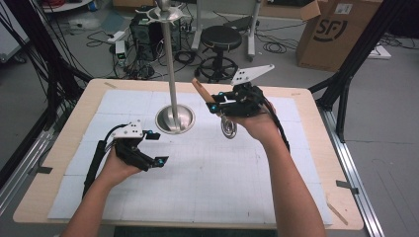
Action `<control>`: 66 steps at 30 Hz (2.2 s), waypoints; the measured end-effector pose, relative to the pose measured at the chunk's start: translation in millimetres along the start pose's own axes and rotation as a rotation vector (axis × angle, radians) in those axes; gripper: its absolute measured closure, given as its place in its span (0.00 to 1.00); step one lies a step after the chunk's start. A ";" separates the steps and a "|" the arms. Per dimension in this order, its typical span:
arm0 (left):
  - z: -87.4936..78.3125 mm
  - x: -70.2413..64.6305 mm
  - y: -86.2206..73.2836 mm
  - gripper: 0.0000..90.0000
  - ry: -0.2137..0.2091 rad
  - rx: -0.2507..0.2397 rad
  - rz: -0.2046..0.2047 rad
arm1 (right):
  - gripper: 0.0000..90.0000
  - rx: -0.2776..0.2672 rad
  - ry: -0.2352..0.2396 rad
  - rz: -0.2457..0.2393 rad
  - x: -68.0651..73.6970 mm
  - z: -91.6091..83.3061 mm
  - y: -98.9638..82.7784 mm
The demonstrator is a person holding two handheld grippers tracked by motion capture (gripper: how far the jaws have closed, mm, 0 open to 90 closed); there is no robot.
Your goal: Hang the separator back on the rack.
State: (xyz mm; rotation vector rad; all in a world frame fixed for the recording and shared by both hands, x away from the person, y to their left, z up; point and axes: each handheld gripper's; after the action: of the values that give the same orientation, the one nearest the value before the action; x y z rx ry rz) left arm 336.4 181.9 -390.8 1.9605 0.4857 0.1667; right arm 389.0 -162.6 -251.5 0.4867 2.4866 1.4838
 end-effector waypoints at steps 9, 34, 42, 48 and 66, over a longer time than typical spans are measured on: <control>-0.1 -0.3 0.2 0.08 -0.002 -0.003 -0.003 | 0.75 -0.074 -0.013 0.004 -13.9 -8.6 23.7; 0.2 -0.8 0.1 0.08 -0.006 -0.003 -0.003 | 0.75 -0.140 -0.044 -0.033 -22.8 -9.5 82.5; 0.1 -1.5 0.3 0.08 -0.008 -0.006 -0.001 | 0.75 -0.140 -0.053 -0.033 -23.0 -0.4 94.1; 0.9 -2.8 0.7 0.08 -0.015 -0.005 -0.002 | 0.75 -0.128 -0.070 -0.045 -23.1 5.4 105.3; 0.4 -4.1 1.0 0.08 -0.023 -0.008 0.003 | 0.75 -0.085 -0.128 -0.049 -30.6 17.0 111.7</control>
State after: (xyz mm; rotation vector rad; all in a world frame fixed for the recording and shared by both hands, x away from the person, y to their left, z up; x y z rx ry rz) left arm 333.1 179.6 -389.7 1.9532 0.4670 0.1479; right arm 442.6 -111.2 -161.0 0.4854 2.3114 1.4839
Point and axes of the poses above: each handheld gripper's, and its own axes: z roughly forward along the jaws, y roughly out of its top, x roughly to its left
